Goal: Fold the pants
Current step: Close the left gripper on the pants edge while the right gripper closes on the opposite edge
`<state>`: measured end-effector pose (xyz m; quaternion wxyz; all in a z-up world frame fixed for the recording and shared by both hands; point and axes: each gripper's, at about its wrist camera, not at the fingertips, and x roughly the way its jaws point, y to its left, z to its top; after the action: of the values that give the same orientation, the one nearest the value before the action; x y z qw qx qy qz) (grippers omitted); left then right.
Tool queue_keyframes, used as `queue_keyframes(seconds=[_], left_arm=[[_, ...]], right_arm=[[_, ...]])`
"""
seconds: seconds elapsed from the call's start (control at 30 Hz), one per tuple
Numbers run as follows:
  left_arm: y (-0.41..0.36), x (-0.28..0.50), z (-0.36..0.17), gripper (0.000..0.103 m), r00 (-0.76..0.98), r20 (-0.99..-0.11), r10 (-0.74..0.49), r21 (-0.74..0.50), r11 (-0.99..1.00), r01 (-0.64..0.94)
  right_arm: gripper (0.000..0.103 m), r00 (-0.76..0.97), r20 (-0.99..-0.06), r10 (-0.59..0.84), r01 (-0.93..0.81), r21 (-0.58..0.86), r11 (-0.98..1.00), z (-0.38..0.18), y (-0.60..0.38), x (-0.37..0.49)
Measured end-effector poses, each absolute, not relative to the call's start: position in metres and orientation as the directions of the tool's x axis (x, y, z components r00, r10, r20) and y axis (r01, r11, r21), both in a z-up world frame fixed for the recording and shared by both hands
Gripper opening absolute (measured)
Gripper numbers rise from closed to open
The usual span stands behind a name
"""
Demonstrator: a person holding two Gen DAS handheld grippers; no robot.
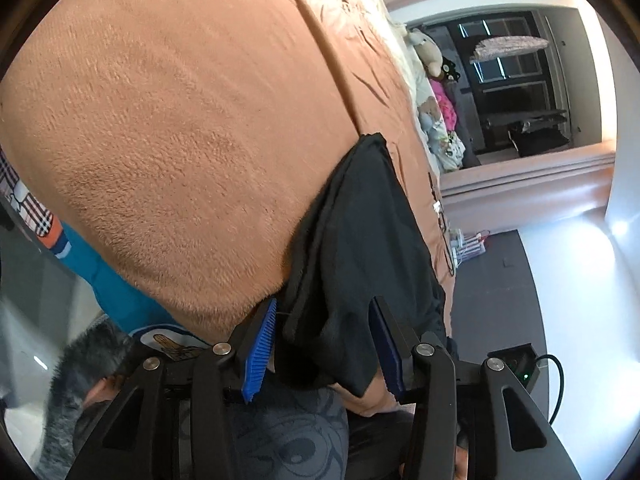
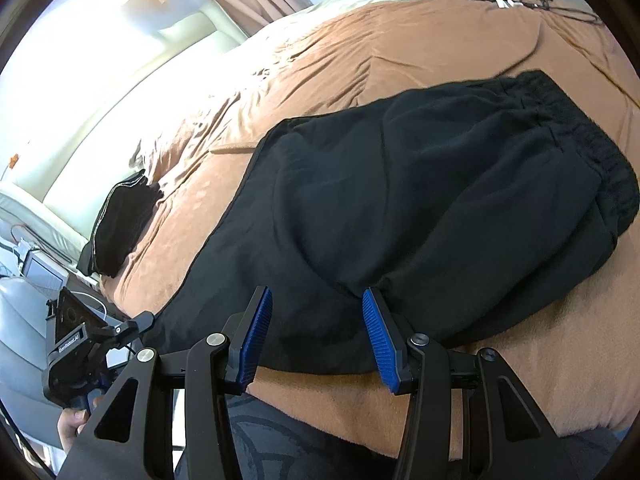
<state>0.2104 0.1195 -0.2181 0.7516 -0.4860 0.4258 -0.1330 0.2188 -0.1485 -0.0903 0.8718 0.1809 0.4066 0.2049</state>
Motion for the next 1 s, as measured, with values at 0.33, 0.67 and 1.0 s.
queue_keyframes(seconds=[0.33,0.67,1.0], left_arm=[[0.120,0.217,-0.220,0.048,0.601,-0.528,-0.599,-0.834,0.498,-0.237],[0.121,0.228,-0.222,0.048,0.580,-0.546,-0.604,-0.816,0.540,-0.206],[0.120,0.227,-0.231,0.012,0.518,-0.557,-0.649,-0.818,0.535,-0.210]], right_arm=[[0.038,0.572,-0.662,0.484,-0.194,0.464,0.864,-0.095,-0.142,0.229],[0.038,0.566,-0.691,0.450,-0.191,0.421,0.887,-0.094,-0.132,0.231],[0.024,0.531,-0.746,0.403,-0.157,0.380,0.911,-0.096,-0.125,0.231]])
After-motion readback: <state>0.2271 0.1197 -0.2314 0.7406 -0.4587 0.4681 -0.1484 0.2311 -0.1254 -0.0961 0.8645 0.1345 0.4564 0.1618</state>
